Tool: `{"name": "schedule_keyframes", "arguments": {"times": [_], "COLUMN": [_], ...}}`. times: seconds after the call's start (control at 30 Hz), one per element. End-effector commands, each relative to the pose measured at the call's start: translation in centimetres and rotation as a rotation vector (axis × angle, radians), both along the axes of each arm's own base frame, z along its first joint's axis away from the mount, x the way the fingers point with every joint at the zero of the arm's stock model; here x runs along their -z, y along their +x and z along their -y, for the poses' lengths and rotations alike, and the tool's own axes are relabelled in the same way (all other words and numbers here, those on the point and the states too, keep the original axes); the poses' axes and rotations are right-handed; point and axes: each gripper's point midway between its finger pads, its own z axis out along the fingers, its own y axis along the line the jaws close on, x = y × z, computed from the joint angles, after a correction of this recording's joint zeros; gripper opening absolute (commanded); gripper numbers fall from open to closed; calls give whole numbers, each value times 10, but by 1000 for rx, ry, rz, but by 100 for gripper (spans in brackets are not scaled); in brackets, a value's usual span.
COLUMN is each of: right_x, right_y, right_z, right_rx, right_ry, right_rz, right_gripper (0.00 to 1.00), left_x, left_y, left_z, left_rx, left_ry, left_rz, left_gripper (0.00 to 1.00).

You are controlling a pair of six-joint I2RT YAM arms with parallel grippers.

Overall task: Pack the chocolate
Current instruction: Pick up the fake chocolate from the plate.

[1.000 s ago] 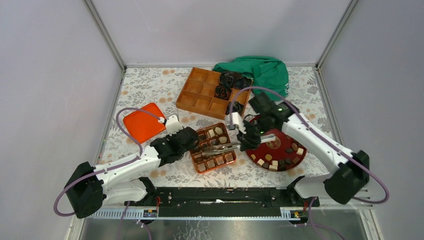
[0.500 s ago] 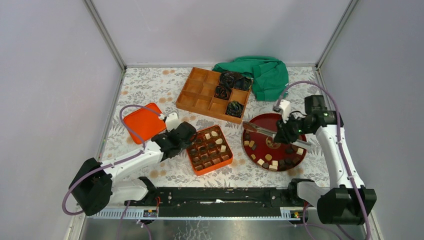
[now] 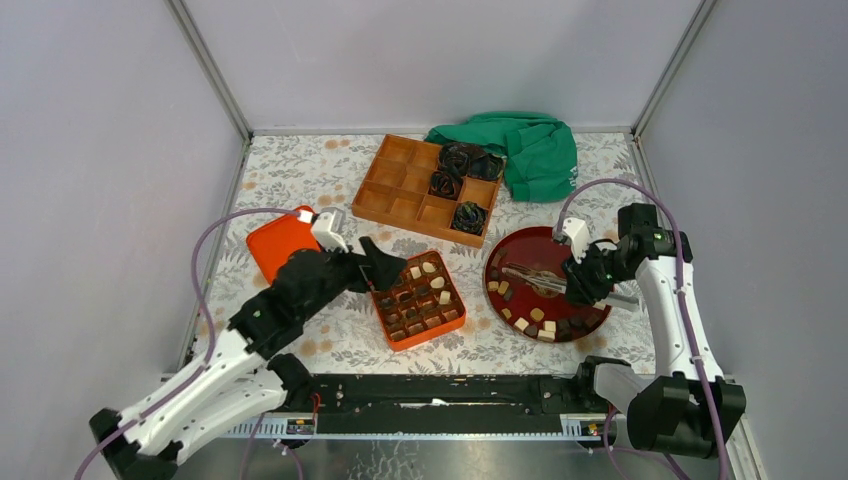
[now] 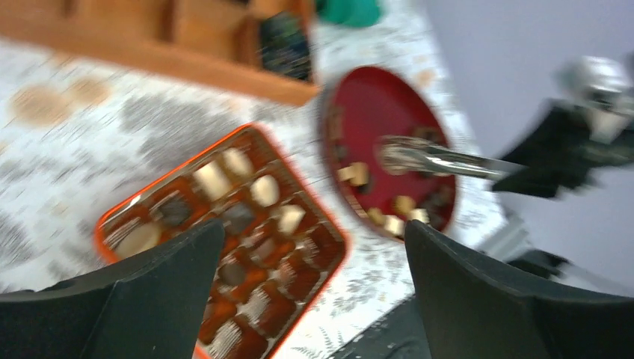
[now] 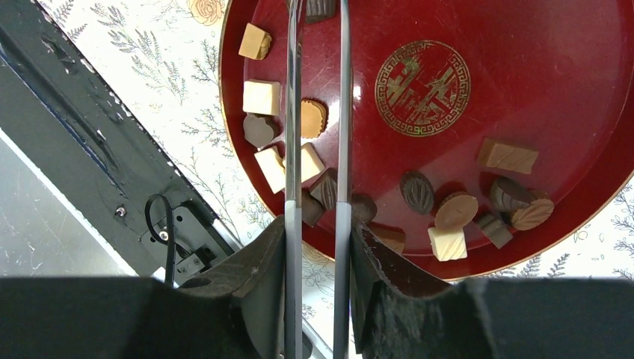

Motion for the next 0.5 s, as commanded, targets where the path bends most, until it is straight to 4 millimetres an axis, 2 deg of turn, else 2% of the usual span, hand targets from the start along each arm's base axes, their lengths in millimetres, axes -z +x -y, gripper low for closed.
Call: {"name": "schedule_keyframes", "arguments": {"times": [0.0,0.1,0.3,0.47], "right_x": [-3,-4,-3,5], "right_y": [3,12,34,49], "right_z": [-3,-7,-4,-9], "right_rx": [-11,24,109,104], "right_ry": [20,50,55,93], "right_rz": [13,15,46,38], "right_gripper": [38,39,40,41], "left_x": [-62,-62,-29,-24], "left_y": [-31,-37,-41,-40], "left_z": [30,35,46,42], "left_rx": [293,332,370,346], "left_ry": [-184,-222,-220,-216], "left_rz": [284,299,163,159], "left_gripper": [99,99,99,98]}}
